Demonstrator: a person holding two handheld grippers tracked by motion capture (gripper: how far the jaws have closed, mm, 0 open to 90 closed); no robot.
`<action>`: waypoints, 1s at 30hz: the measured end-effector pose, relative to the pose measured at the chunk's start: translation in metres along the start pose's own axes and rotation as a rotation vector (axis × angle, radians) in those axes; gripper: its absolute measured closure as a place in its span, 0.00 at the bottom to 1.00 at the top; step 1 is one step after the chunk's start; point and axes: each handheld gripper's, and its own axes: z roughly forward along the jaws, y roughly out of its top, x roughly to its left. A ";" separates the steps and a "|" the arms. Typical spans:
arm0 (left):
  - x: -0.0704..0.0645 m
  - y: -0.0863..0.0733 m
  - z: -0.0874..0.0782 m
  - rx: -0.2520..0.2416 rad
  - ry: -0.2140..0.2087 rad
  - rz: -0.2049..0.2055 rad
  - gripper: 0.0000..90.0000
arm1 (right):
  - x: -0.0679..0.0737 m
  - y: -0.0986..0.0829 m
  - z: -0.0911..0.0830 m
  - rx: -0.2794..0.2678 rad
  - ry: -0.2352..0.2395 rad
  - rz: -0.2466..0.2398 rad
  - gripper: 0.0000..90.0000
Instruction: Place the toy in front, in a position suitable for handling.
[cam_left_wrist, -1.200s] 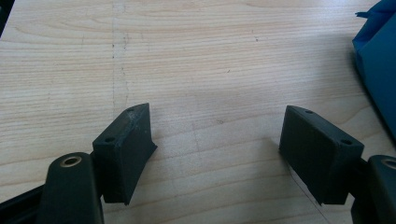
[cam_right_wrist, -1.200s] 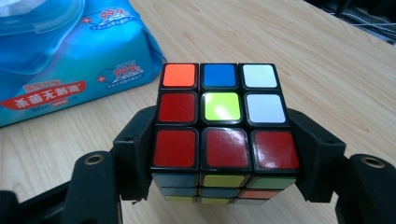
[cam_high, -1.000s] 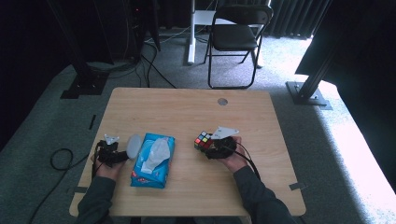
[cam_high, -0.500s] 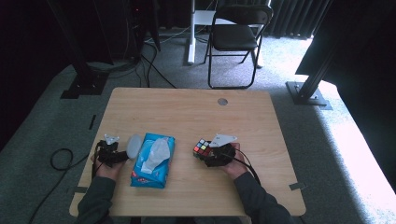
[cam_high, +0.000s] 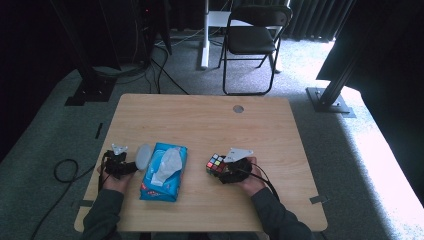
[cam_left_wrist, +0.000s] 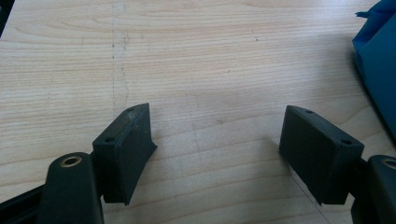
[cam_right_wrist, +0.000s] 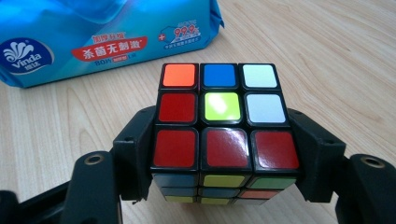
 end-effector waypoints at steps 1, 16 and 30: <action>0.000 0.000 0.000 0.000 0.000 0.000 0.28 | 0.000 0.000 0.000 0.000 0.001 -0.005 0.38; 0.000 0.000 0.000 0.000 0.000 0.000 0.28 | 0.000 -0.007 0.006 0.008 0.027 -0.005 0.38; 0.000 0.000 0.000 0.000 0.000 0.000 0.28 | -0.003 -0.013 0.009 0.015 0.041 0.012 0.38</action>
